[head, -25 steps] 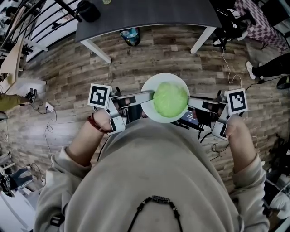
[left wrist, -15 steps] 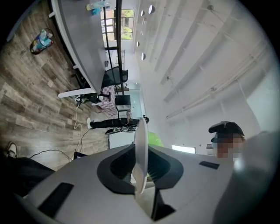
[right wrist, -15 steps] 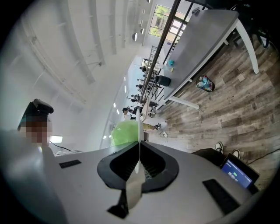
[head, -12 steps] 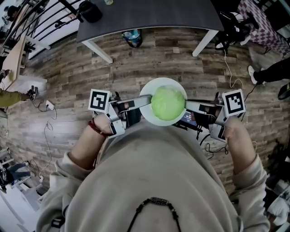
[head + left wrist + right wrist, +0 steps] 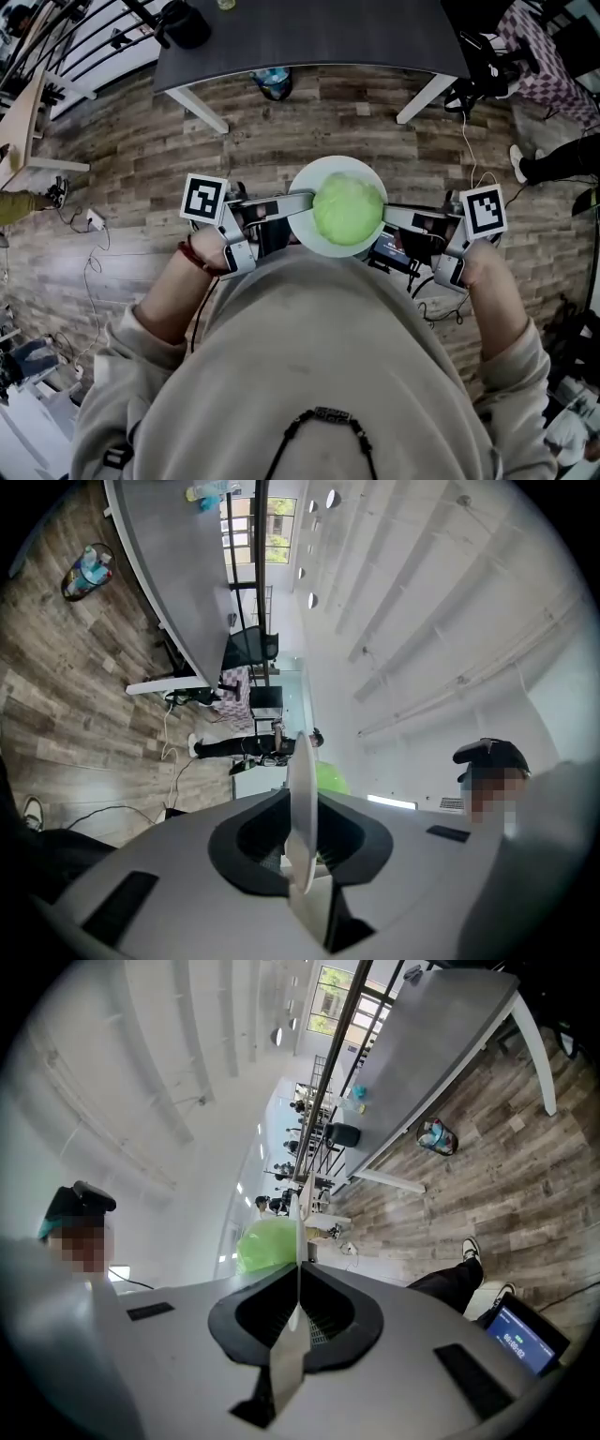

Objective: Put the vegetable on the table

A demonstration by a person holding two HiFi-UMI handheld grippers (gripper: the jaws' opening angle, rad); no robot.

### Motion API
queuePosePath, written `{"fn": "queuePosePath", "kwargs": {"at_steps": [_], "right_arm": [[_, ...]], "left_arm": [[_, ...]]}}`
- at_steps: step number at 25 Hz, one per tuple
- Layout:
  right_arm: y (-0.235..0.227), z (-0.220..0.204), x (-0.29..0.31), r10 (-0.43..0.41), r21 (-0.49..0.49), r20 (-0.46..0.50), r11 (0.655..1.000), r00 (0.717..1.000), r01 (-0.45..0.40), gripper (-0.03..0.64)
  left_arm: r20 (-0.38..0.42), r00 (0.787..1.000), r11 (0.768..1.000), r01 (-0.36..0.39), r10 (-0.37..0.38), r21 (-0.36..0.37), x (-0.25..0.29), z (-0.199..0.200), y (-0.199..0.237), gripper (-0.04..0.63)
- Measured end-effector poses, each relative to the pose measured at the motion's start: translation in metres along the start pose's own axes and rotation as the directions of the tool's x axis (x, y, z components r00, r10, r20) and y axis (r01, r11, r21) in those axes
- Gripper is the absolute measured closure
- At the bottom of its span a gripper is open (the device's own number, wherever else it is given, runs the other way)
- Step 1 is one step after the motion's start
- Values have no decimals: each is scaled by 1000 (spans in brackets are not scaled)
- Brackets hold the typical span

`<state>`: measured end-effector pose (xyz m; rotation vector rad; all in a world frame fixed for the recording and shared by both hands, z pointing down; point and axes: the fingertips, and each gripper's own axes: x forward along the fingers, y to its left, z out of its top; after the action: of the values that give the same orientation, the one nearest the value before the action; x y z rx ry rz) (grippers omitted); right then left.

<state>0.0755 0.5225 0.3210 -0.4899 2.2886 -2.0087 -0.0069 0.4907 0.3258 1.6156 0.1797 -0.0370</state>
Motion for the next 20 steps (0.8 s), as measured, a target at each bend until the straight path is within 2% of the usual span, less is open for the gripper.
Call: {"fn": "queuePosePath", "kwargs": {"at_steps": [6,20], "right_arm": [[-19,88,16,-4,39,-7,999,1000,4,592],[-16,176,112,-27,74,3,997,1000,27,592]], "left_arm": [[-9,1000,999,-9,8,-37,0,90,14,548],[-22,1000,997,18,-20,-81,-79,195,12,548]]}}
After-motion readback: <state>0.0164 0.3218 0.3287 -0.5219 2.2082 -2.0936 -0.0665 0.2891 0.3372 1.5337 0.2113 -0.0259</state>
